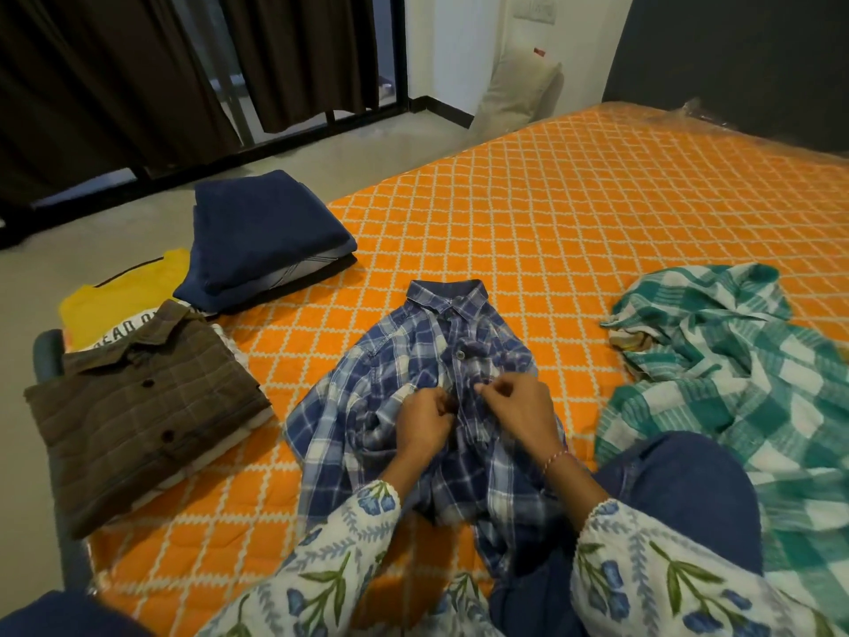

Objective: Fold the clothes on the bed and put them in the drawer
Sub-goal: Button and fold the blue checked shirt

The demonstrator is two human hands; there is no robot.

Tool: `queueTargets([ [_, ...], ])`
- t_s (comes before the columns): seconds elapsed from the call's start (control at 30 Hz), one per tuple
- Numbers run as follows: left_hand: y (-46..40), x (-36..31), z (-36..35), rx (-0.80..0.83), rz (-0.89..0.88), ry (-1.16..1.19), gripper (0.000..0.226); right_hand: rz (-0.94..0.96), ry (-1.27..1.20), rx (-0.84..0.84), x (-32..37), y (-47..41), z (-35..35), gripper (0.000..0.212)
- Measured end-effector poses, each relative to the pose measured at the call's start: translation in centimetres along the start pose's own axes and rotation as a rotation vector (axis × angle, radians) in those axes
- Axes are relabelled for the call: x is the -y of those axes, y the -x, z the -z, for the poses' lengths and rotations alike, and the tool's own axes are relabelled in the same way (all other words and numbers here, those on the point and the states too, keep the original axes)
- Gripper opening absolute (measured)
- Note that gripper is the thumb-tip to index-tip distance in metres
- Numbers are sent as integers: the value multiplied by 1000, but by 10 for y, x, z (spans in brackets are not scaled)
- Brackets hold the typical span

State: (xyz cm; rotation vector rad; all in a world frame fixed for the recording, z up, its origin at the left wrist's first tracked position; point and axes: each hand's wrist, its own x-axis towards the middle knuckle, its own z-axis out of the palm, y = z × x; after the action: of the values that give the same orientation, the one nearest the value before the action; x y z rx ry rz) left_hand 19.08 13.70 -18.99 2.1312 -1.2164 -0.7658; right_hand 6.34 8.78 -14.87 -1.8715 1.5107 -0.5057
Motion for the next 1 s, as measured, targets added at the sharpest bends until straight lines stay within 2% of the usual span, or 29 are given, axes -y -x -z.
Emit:
queueTargets([
  [0.07,3,-3,-3,-36,-4,-90,15,25,60,115,0,12,-2,40],
  [0.13,4,-6,-6,-59,-7,-184,16,63,205,187,2,17,-8,29],
  [0.23,5,-7,-5,-60,-17,-272,19,102,326,173,2,17,-15,10],
  [0.37,6,-1,2,-85,-15,-183,29,15,89,149,-4,12,-10,17],
  [0.5,1,6,8,-96,-11,-82,25,-112,-263,214,-5,8,2,20],
  [0.57,0,6,9,-43,-7,-84,23,-138,-386,233,-6,9,5,20],
  [0.7,3,2,2,28,21,-232,19,-144,-454,217,-11,11,2,24],
  [1.0,7,-5,-11,-67,127,-384,24,-155,-525,117,-9,6,-2,26],
])
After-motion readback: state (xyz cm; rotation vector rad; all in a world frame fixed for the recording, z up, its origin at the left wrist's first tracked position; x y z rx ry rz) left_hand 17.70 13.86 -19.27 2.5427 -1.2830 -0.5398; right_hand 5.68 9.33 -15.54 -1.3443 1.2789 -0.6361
